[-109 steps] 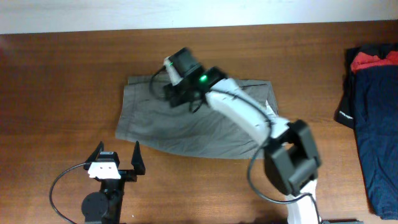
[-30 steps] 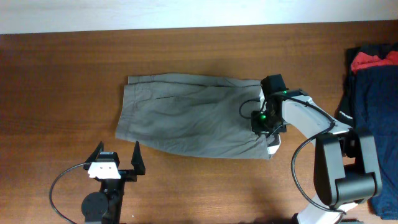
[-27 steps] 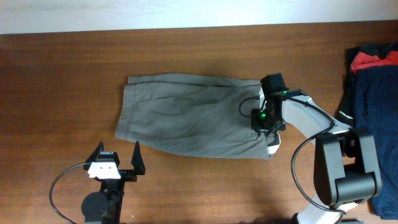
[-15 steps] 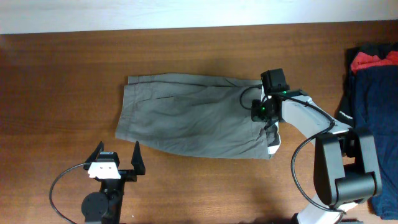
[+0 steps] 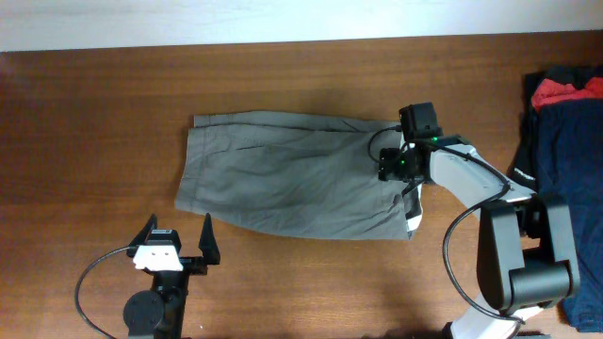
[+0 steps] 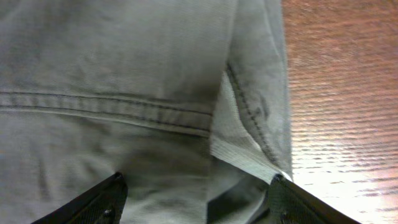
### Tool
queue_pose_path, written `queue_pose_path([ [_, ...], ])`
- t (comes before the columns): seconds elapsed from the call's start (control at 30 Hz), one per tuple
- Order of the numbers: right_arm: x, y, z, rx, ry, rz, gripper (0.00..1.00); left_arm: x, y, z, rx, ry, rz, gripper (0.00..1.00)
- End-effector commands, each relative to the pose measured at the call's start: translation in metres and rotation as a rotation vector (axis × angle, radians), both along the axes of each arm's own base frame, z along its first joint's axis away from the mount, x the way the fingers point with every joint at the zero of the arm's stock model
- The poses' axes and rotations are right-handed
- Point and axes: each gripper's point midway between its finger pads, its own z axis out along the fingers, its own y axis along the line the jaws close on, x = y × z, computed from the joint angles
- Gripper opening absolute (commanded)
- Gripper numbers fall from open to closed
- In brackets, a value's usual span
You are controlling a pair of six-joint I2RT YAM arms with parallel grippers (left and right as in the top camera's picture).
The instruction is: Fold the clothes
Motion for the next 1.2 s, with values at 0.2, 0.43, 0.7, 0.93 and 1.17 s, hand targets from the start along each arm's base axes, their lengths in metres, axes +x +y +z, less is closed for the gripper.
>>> queue_pose_path([
  [0.2, 0.0, -0.019, -0.003, 0.008, 0.017, -0.057, 0.66, 0.0, 0.003, -0.001, 0.02, -0.002, 0.011, 0.99],
  [0.43, 0.0, -0.016, -0.007, 0.023, 0.023, -0.052, 0.53, 0.0, 0.003, -0.001, 0.02, -0.002, 0.011, 0.99],
  [0.7, 0.0, -0.016, -0.037, 0.018, 0.065, -0.052, 0.38, 0.0, 0.003, -0.001, 0.02, -0.002, 0.011, 0.99],
  [0.93, 0.017, -0.015, -0.037, 0.024, 0.001, -0.052, 0.15, 0.0, 0.002, -0.001, 0.02, -0.002, 0.011, 0.99],
  [1.17, 0.038, -0.016, -0.029, 0.022, -0.092, -0.055, 0.06, 0.0, 0.002, -0.001, 0.02, -0.002, 0.011, 0.99],
])
